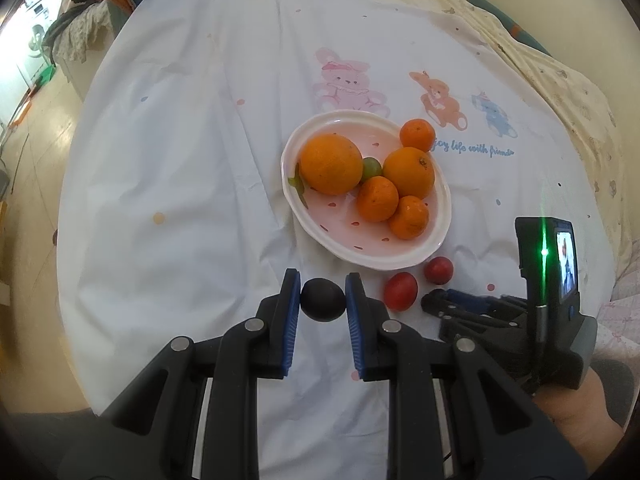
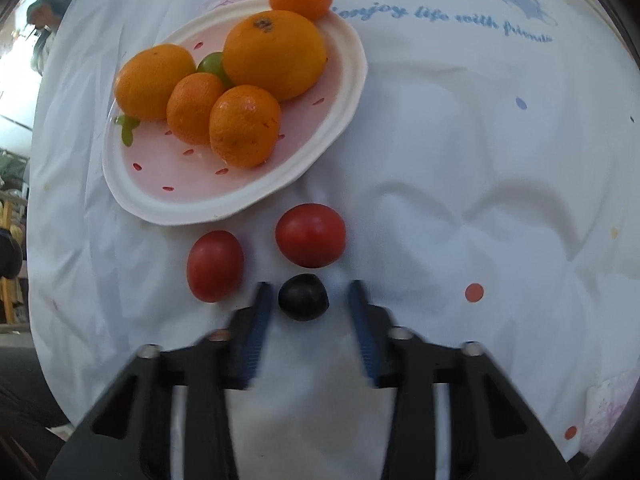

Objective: Organize fruits
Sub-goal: 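Grasp the other dark plum with the right tool while the left tool holds its plum, then lower both plums onto the plate and open both tools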

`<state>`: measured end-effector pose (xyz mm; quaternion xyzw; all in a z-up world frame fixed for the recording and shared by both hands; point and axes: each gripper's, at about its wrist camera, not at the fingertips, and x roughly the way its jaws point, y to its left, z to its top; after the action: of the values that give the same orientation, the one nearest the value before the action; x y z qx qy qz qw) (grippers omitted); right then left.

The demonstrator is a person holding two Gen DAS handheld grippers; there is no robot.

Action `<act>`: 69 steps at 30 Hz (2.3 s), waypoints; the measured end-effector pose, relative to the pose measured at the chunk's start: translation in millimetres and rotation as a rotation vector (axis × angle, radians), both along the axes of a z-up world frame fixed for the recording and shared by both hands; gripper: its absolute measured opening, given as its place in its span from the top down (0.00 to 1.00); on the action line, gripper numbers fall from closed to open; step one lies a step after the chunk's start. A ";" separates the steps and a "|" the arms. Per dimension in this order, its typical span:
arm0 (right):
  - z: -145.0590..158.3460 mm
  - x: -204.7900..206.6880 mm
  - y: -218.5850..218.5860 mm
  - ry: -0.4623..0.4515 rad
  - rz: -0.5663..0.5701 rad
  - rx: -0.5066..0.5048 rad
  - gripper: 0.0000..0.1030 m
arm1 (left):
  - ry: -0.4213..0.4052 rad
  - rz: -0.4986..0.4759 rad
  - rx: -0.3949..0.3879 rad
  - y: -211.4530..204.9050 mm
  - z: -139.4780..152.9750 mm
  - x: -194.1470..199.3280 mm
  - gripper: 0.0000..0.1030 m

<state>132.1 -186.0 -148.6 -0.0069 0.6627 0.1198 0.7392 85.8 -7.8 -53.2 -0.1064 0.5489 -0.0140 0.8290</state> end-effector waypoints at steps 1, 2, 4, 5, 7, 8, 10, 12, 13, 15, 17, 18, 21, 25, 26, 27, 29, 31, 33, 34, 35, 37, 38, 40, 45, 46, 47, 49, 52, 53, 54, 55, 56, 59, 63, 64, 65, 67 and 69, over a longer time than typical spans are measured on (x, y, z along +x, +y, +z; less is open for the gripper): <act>0.9 -1.8 0.6 -0.006 0.005 -0.004 0.75 | -0.006 0.001 0.009 -0.7 0.2 -0.3 0.81; 0.5 -5.7 1.7 -0.009 0.009 -0.005 0.75 | -0.014 -0.001 0.019 -1.7 1.0 -0.8 0.81; 1.6 -8.8 0.9 0.004 0.008 0.027 0.75 | -0.033 -0.007 0.039 -3.6 2.4 -1.1 0.81; 2.5 -11.0 0.0 0.009 0.008 0.039 0.75 | -0.042 -0.009 0.049 -4.0 3.0 -1.3 0.81; 5.7 -16.6 -1.0 0.009 0.013 0.051 0.75 | -0.050 -0.006 0.060 -3.0 2.8 -0.8 0.81; 7.2 -19.6 -2.1 0.013 0.018 0.056 0.75 | -0.051 -0.002 0.064 -2.3 2.2 -0.7 0.81; 12.4 -26.1 -6.5 0.016 0.016 0.073 0.75 | -0.048 0.006 0.073 -0.2 -0.5 0.2 0.81; 20.2 -35.0 -11.0 0.018 0.014 0.098 0.75 | -0.043 0.015 0.077 2.0 -3.2 1.2 0.81; 27.7 -36.3 -12.8 0.010 0.015 0.113 0.75 | -0.042 0.019 0.079 3.4 -4.2 1.4 0.81; 41.1 -41.3 -19.1 -0.016 0.007 0.133 0.75 | -0.048 0.027 0.080 5.0 -4.4 1.3 0.81; 52.7 -47.1 -27.8 -0.032 -0.014 0.166 0.75 | -0.061 0.028 0.087 5.3 -2.5 0.3 0.81; 59.1 -48.8 -31.0 -0.046 -0.022 0.180 0.75 | -0.067 0.028 0.090 5.1 -1.4 -0.2 0.81; 78.2 -43.1 -39.0 -0.108 -0.048 0.225 0.75 | -0.086 0.022 0.092 4.8 4.6 -4.5 0.81; 103.8 -39.9 -39.4 -0.216 -0.085 0.293 0.75 | -0.109 0.018 0.086 5.1 14.8 -12.3 0.81; 110.6 -36.8 -41.3 -0.241 -0.099 0.316 0.75 | -0.121 0.020 0.085 5.8 18.3 -13.6 0.81; 119.1 -34.9 -45.5 -0.267 -0.107 0.338 0.75 | -0.132 0.024 0.087 6.4 21.9 -14.4 0.81; 130.4 -28.3 -48.3 -0.316 -0.111 0.353 0.75 | -0.151 0.026 0.095 7.1 28.7 -13.8 0.81; 138.8 -20.0 -53.6 -0.329 -0.130 0.397 0.75 | -0.157 0.026 0.098 7.8 33.4 -11.8 0.81; 146.8 -12.9 -53.4 -0.369 -0.117 0.412 0.75 | -0.149 0.018 0.098 7.4 36.0 -7.6 0.81; 148.6 -9.9 -53.7 -0.388 -0.110 0.408 0.75 | -0.147 0.013 0.095 6.8 37.3 -4.9 0.81; 147.6 -4.9 -55.0 -0.390 -0.116 0.410 0.75 | -0.146 0.008 0.096 6.0 38.5 -2.4 0.81; 140.9 5.4 -59.9 -0.379 -0.139 0.440 0.75 | -0.143 -0.007 0.103 3.4 40.1 4.0 0.81; 137.2 9.6 -62.4 -0.379 -0.148 0.441 0.75 | -0.141 -0.014 0.107 2.0 40.1 7.6 0.81; 128.0 19.0 -67.4 -0.355 -0.174 0.471 0.75 | -0.139 -0.026 0.123 -2.3 39.6 15.0 0.81; 106.4 36.3 -67.2 -0.326 -0.180 0.462 0.75 | -0.142 -0.056 0.156 -11.3 37.9 34.5 0.81; 102.4 39.7 -66.8 -0.309 -0.187 0.468 0.75 | -0.143 -0.062 0.163 -13.0 37.2 38.5 0.81; 99.0 43.4 -65.4 -0.299 -0.188 0.470 0.75 | -0.143 -0.068 0.170 -15.0 35.7 43.5 0.81; 96.4 49.6 -60.5 -0.298 -0.169 0.451 0.75 | -0.138 -0.075 0.175 -17.6 31.7 51.3 0.81; 91.9 60.9 -55.1 -0.288 -0.152 0.440 0.75 | -0.121 -0.090 0.174 -22.9 21.2 63.9 0.81; 90.0 64.9 -53.9 -0.283 -0.148 0.436 0.75 | -0.110 -0.096 0.171 -24.9 16.2 68.1 0.81; 87.5 68.7 -53.0 -0.277 -0.145 0.433 0.75 | -0.102 -0.100 0.165 -26.0 12.1 70.5 0.81; 85.1 72.3 -52.4 -0.270 -0.143 0.434 0.75 | -0.096 -0.105 0.159 -27.3 7.0 73.0 0.81; 82.2 76.0 -51.8 -0.261 -0.140 0.433 0.75 | -0.096 -0.108 0.156 -27.6 3.6 74.3 0.81; 71.9 82.9 -51.0 -0.235 -0.128 0.427 0.75 | -0.084 -0.117 0.149 -28.3 -8.9 76.7 0.81; 55.6 88.2 -53.9 -0.170 -0.152 0.440 0.75 | -0.046 -0.131 0.117 -31.9 -21.0 82.6 0.81; 51.8 89.1 -54.7 -0.153 -0.163 0.450 0.75 | -0.042 -0.134 0.110 -33.0 -22.6 83.1 0.81; 49.3 90.0 -54.3 -0.145 -0.165 0.450 0.75 | -0.038 -0.140 0.104 -34.4 -24.1 83.9 0.81; 44.5 91.3 -51.2 -0.130 -0.161 0.442 0.75 | -0.027 -0.150 0.100 -36.8 -27.4 85.7 0.81; 38.1 91.1 -47.5 -0.104 -0.156 0.437 0.75 | -0.013 -0.150 0.100 -37.0 -31.7 87.7 0.81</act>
<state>223.3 -233.5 -110.5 0.1983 0.5807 0.2022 0.7633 173.5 -44.8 -84.8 -0.0234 0.5498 -0.0492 0.8335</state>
